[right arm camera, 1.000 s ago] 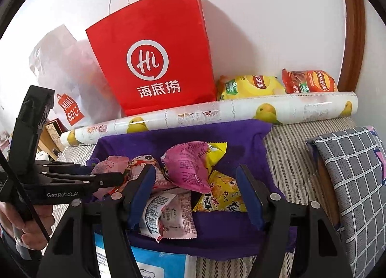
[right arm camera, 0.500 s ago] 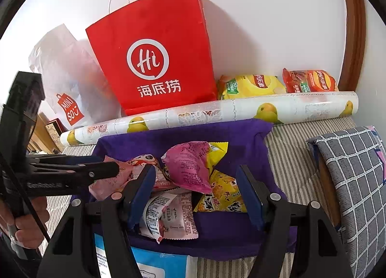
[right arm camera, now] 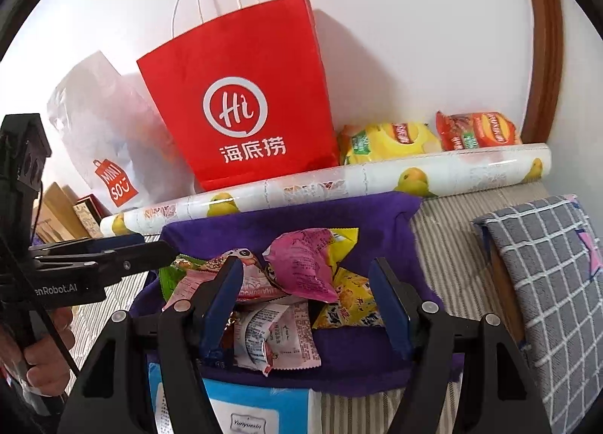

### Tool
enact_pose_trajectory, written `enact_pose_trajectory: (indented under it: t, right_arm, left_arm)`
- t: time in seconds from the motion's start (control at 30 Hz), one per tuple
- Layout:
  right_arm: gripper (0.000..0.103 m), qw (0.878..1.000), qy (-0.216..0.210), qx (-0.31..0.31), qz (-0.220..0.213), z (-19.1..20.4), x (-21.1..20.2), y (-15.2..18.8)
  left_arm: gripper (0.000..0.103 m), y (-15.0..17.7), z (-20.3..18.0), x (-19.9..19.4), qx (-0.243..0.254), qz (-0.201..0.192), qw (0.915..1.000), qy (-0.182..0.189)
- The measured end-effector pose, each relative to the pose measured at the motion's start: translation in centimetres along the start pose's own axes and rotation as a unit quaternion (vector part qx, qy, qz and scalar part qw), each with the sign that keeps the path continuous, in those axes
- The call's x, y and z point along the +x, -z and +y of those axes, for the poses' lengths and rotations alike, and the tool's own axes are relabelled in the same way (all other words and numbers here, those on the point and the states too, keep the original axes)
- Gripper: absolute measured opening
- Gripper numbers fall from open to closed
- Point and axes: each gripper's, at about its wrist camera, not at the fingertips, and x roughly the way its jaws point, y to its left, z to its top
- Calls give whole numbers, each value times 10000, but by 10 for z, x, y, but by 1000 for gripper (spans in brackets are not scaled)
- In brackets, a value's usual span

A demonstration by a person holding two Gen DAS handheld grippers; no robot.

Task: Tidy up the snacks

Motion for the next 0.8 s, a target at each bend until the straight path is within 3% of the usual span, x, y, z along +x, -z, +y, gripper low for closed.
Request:
enact_pose_trajectory:
  t: [0.4, 0.8]
  right_arm:
    - [69, 9993, 322, 12, 197, 10, -51, 6]
    - [70, 9988, 478, 91, -43, 15, -130, 34]
  left_arm:
    - [77, 4, -30, -40, 325, -399, 9986, -69]
    - [88, 52, -49, -101, 165, -649, 9976, -153]
